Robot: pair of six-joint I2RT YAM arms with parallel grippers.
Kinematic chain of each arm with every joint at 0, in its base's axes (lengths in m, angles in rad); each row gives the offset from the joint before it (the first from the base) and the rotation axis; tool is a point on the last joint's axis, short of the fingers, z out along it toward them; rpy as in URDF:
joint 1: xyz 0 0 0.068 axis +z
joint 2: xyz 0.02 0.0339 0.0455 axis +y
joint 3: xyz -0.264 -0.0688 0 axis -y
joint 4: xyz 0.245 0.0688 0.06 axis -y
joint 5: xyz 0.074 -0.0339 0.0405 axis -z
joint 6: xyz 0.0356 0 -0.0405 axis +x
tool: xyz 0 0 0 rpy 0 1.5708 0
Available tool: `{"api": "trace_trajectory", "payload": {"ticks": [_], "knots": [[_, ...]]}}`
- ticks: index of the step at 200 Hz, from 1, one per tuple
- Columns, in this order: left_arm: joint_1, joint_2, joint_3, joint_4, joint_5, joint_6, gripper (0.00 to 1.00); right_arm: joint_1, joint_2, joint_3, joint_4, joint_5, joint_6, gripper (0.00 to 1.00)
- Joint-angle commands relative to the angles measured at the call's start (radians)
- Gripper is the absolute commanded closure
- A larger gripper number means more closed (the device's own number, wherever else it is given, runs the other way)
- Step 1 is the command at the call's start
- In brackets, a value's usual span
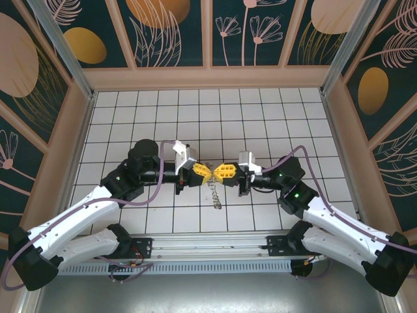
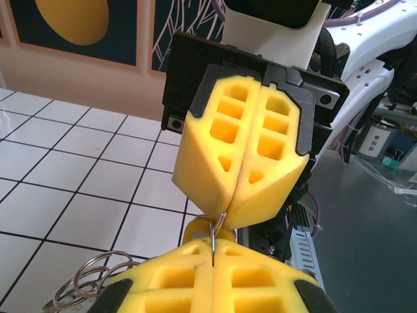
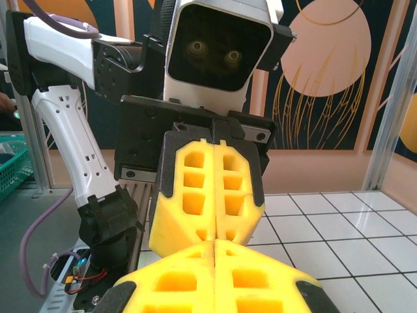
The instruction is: Put the keys on the keyring
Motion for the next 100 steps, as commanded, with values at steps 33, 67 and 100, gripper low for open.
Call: {"api": "trace_trajectory", "payload": {"ticks": [33,67,100], "knots": [[-0.008,0.008,0.037,0.072,0.020,-0.022,1.00,0.021,-0.027,-0.005,0.009,-0.059,-0.060,1.00],[-0.008,-0.001,0.037,0.104,0.022,-0.050,1.00,0.021,-0.044,-0.011,-0.020,-0.059,-0.083,1.00],[-0.008,-0.005,0.038,0.156,0.033,-0.087,1.00,0.021,-0.080,-0.028,-0.046,-0.050,-0.119,1.00]]}}
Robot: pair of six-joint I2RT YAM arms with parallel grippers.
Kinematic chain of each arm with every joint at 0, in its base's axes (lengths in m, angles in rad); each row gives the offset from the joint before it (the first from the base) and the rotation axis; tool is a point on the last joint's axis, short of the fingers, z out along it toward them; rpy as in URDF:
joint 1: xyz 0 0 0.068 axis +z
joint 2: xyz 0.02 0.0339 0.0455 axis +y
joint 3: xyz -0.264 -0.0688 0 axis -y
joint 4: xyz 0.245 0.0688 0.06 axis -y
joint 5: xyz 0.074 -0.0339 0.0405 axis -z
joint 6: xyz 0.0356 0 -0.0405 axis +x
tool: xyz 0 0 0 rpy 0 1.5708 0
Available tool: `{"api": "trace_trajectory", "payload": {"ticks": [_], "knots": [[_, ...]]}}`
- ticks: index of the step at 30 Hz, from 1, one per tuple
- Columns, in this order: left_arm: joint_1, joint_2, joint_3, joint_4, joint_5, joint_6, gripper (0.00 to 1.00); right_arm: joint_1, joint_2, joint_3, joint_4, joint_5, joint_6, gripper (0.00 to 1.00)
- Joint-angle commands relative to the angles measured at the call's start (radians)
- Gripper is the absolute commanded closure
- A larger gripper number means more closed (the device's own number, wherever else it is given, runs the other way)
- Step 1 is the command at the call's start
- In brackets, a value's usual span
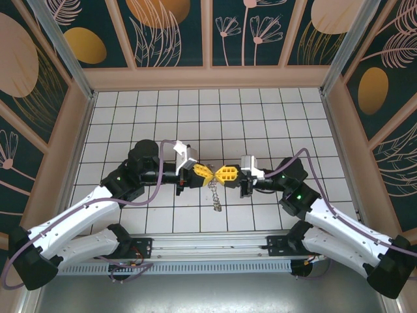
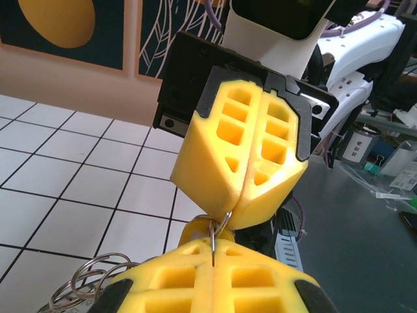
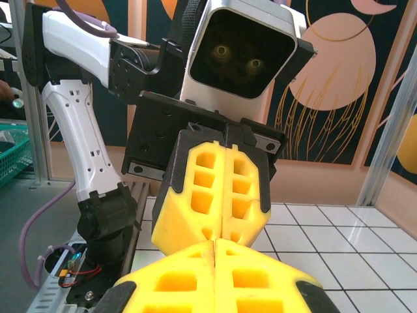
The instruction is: Put the keys on the keyring
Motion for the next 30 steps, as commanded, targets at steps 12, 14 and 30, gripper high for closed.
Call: {"api": "trace_trajectory", "payload": {"ticks": [12,14,30], "knots": [[0.001,0.000,0.058,0.162,0.019,-0.076,1.00,0.019,-0.064,-0.021,-0.107,-0.010,-0.134,1.00],[0.001,-0.003,0.059,0.169,0.017,-0.081,1.00,0.019,-0.066,-0.025,-0.108,-0.003,-0.138,1.00],[0.001,0.000,0.071,0.169,0.003,-0.074,1.00,0.019,-0.124,-0.070,-0.037,0.027,-0.042,0.79]]}}
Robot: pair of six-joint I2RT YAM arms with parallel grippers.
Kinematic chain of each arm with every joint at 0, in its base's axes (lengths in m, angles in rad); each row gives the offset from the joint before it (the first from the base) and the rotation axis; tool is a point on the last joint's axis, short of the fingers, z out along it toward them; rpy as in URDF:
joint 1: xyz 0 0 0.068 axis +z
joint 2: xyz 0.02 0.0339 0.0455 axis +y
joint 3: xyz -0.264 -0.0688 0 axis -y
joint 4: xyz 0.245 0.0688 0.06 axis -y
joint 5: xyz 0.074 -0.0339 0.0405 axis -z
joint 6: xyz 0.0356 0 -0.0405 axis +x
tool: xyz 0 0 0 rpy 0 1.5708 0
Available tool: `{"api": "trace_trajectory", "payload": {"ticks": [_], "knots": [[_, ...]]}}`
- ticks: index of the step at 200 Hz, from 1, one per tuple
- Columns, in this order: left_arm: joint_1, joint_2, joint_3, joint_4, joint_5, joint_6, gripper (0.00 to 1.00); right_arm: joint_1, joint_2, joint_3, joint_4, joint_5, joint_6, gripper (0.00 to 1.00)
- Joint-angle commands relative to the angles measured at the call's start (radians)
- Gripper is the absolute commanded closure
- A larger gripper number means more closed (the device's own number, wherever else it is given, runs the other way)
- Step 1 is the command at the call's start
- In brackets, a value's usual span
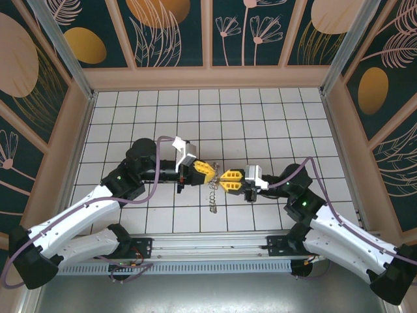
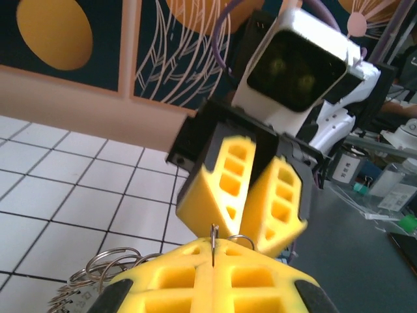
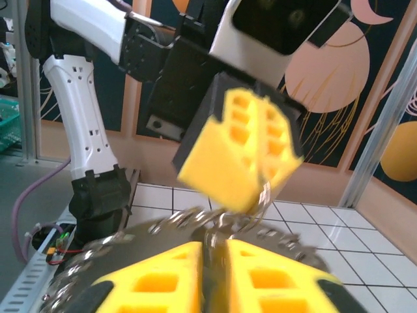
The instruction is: Put the keys on the keyring
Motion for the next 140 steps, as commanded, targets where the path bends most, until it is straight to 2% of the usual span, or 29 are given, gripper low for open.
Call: {"api": "trace_trajectory", "payload": {"ticks": [1,32,46,81,116,140], "knots": [[0.004,-0.007,0.052,0.082,-0.015,0.006,1.00,0.008,-0.028,-0.011,0.034,0.008,0.066,0.77],[0.004,-0.021,0.038,0.067,-0.041,0.040,1.00,-0.022,-0.037,0.023,0.018,0.065,0.180,0.68],[0.003,-0.027,0.031,0.059,-0.054,0.060,1.00,-0.044,-0.042,0.051,-0.005,0.109,0.226,0.68],[0.004,-0.044,-0.015,0.103,-0.049,0.082,1.00,-0.073,-0.022,0.116,-0.012,0.123,0.277,0.68],[0.004,-0.059,-0.040,0.109,-0.038,0.112,1.00,-0.077,0.075,0.174,0.020,0.011,0.313,0.76],[0.004,-0.068,-0.044,0.104,-0.038,0.132,1.00,-0.075,0.112,0.185,0.030,-0.016,0.327,0.78]]}}
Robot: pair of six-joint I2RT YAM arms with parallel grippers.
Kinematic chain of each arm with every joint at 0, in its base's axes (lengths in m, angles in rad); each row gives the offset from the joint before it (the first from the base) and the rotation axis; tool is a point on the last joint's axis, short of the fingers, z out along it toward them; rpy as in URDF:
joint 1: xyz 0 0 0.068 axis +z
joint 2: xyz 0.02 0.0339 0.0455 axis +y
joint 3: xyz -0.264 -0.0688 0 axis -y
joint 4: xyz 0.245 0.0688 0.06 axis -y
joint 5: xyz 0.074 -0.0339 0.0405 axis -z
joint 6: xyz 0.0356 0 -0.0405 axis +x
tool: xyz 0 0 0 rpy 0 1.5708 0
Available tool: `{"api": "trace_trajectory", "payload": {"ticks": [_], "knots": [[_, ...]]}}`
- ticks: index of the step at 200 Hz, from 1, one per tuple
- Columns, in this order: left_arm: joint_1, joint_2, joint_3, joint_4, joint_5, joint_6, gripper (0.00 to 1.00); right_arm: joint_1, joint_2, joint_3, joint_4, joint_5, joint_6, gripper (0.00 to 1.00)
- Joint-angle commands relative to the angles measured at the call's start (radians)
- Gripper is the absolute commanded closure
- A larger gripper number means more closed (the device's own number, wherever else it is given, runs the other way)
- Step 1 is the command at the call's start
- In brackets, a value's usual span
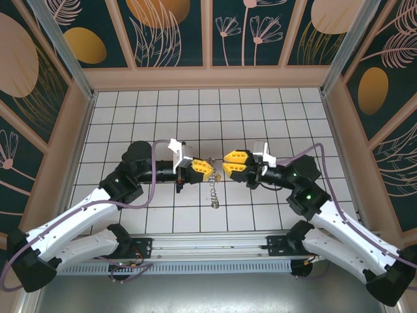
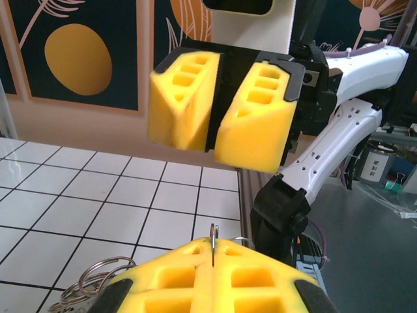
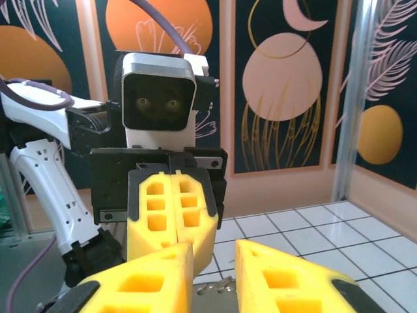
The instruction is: Put the keys on the keyring
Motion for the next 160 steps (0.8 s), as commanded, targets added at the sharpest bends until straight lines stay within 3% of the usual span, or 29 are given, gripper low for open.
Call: {"api": "trace_trajectory", "payload": {"ticks": [1,28,74,160], "knots": [[0.003,-0.030,-0.002,0.059,0.012,0.048,1.00,-0.005,0.035,0.033,0.029,-0.059,0.044,0.78],[0.004,-0.032,-0.004,0.046,0.012,0.061,1.00,0.000,0.048,0.044,0.004,-0.084,0.044,0.78],[0.003,-0.029,0.004,0.028,0.014,0.069,1.00,0.013,0.017,0.011,-0.027,-0.125,0.026,0.69],[0.004,-0.019,0.027,-0.003,0.024,0.067,1.00,0.016,0.069,0.026,-0.038,-0.155,-0.007,0.73]]}}
